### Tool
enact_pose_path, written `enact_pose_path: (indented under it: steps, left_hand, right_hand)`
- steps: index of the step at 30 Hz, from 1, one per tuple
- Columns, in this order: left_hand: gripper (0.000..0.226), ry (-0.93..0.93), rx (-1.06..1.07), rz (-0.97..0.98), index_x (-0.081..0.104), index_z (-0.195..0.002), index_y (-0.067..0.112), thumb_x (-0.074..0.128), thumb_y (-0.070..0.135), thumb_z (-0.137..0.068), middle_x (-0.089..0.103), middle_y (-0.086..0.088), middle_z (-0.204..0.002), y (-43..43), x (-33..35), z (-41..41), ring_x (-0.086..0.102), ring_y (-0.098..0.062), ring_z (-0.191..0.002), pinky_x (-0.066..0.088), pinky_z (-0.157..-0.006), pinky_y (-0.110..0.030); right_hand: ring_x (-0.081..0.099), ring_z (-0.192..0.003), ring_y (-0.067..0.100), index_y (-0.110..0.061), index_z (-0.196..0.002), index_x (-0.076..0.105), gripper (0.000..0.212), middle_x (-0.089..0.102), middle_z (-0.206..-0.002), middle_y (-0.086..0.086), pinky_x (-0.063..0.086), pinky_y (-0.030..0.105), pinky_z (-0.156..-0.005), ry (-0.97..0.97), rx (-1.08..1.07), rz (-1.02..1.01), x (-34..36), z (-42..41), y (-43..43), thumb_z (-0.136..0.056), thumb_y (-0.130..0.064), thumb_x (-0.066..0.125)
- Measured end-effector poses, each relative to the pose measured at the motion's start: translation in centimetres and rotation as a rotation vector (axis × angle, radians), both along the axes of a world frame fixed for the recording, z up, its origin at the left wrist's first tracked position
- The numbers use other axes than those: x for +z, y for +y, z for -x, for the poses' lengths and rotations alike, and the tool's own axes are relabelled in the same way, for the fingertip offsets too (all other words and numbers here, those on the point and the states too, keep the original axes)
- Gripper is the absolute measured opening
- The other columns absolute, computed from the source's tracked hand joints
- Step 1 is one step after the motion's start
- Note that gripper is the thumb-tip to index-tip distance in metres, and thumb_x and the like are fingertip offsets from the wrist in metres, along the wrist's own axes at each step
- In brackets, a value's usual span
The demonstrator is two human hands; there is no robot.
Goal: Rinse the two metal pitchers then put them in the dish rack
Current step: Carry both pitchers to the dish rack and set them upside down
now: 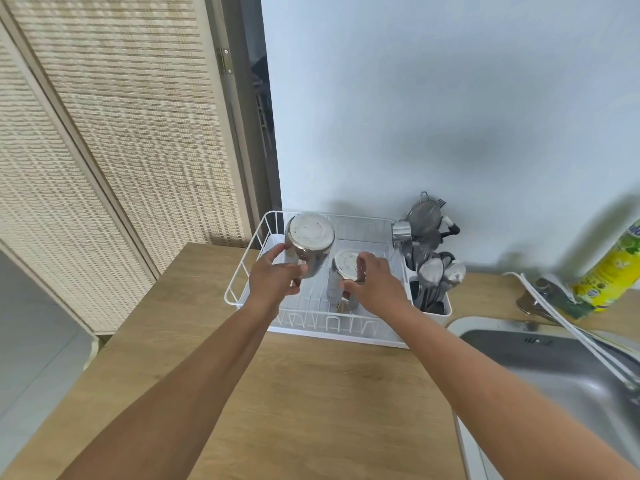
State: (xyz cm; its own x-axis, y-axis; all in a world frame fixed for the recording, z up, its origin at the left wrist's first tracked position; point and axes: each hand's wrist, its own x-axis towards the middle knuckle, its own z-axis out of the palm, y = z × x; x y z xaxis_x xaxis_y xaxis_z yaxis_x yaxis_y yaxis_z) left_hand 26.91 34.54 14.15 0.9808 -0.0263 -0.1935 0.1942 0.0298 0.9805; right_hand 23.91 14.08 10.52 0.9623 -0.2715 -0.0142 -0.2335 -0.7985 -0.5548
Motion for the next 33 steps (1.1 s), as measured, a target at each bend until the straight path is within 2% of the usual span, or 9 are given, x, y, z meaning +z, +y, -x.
enact_pose_path:
  steps: [4,6,14,22,28,33]
  left_hand:
    - [0.062,-0.037,0.014,0.012,0.057,-0.13,0.025,0.078,0.001,-0.076,0.075,-0.019,-0.095,0.1,0.4,-0.6,0.064,-0.02,-0.077,0.061,-0.081,-0.048]
    - [0.061,-0.035,0.02,-0.004,0.058,-0.128,0.025,0.078,0.001,-0.076,0.074,-0.018,-0.09,0.2,0.2,-0.8,0.062,-0.02,-0.075,0.06,-0.08,-0.05]
    - [0.069,0.034,0.05,-0.031,0.058,-0.134,0.02,0.079,-0.002,-0.072,0.066,-0.01,-0.075,0.0,-1.3,-0.7,0.056,-0.021,-0.066,0.053,-0.069,-0.038]
    - [0.072,0.025,0.068,-0.042,0.055,-0.138,0.018,0.077,-0.001,-0.073,0.068,-0.009,-0.077,-0.5,-1.1,-0.6,0.057,-0.019,-0.062,0.059,-0.081,-0.049]
    - [0.07,0.027,0.083,-0.033,0.053,-0.14,0.017,0.074,0.001,-0.075,0.069,-0.014,-0.086,-0.4,-1.6,0.0,0.06,-0.019,-0.062,0.061,-0.073,-0.047]
    - [0.063,0.038,0.082,-0.057,0.058,-0.135,0.017,0.076,0.002,-0.076,0.069,-0.011,-0.091,-0.1,-2.2,0.5,0.06,-0.017,-0.062,0.061,-0.068,-0.04]
  right_hand:
    - [0.062,-0.1,0.03,-0.027,-0.134,0.037,0.064,0.042,-0.131,0.004,0.052,0.043,-0.087,0.007,-0.003,0.002,0.0,0.0,0.1,-0.082,-0.05,0.065]
    - [0.062,-0.099,0.03,-0.026,-0.133,0.037,0.063,0.042,-0.131,0.004,0.053,0.043,-0.086,0.01,-0.003,0.0,-0.1,0.0,0.1,-0.081,-0.05,0.065]
    - [0.062,-0.1,0.029,-0.028,-0.134,0.037,0.066,0.042,-0.13,0.003,0.053,0.043,-0.087,0.018,-0.001,-0.001,0.1,0.0,0.1,-0.081,-0.052,0.066]
    - [0.062,-0.103,0.033,-0.026,-0.133,0.037,0.064,0.042,-0.133,0.005,0.052,0.044,-0.088,0.027,-0.006,0.022,0.0,-0.1,0.2,-0.082,-0.052,0.065]
    - [0.062,-0.101,0.033,-0.027,-0.133,0.037,0.064,0.042,-0.132,0.005,0.053,0.045,-0.088,0.032,-0.005,0.022,0.1,-0.1,0.1,-0.082,-0.052,0.065]
    - [0.063,-0.1,0.032,-0.028,-0.133,0.037,0.064,0.042,-0.132,0.004,0.053,0.045,-0.087,0.036,-0.006,0.028,0.2,-0.1,0.1,-0.081,-0.054,0.065]
